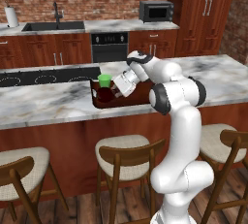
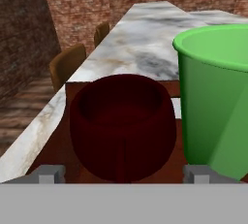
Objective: There is a tray on the dining counter. Grab the cup, mug, and pitcher and place them on the tray. The pitcher may be placed next to the tray if it cannot fit the tray.
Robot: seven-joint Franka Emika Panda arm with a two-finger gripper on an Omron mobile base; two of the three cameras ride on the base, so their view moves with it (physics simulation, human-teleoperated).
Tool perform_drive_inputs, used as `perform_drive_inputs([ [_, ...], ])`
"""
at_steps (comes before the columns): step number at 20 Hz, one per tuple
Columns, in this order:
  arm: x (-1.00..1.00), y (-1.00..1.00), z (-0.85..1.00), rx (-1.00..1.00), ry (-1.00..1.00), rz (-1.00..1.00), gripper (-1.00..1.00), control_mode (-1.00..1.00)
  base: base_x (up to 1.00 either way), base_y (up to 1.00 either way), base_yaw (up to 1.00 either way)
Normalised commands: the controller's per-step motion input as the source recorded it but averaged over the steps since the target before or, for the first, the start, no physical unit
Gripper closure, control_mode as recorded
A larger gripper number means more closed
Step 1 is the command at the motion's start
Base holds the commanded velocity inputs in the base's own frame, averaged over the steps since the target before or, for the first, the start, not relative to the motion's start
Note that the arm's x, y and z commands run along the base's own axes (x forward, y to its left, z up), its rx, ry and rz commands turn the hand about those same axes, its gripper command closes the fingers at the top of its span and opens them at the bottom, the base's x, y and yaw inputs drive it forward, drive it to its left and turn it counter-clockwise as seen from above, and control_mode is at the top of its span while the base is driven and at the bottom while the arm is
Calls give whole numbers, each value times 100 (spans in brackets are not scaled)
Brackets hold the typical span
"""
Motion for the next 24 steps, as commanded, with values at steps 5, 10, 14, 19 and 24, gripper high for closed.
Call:
perform_drive_inputs([
  [5,0,0,1,0,0,0,-100,-100,0,0,0],
  [10,-17,-1,50,0,-7,0,-100,-100,0,0,0],
  [14,-35,-13,82,-2,-4,-2,-100,-100,0,0,0],
  [19,-62,-39,87,-5,-4,-11,-100,-100,0,0,0],
  [24,-90,-47,78,-8,-6,-21,-100,-100,0,0,0],
])
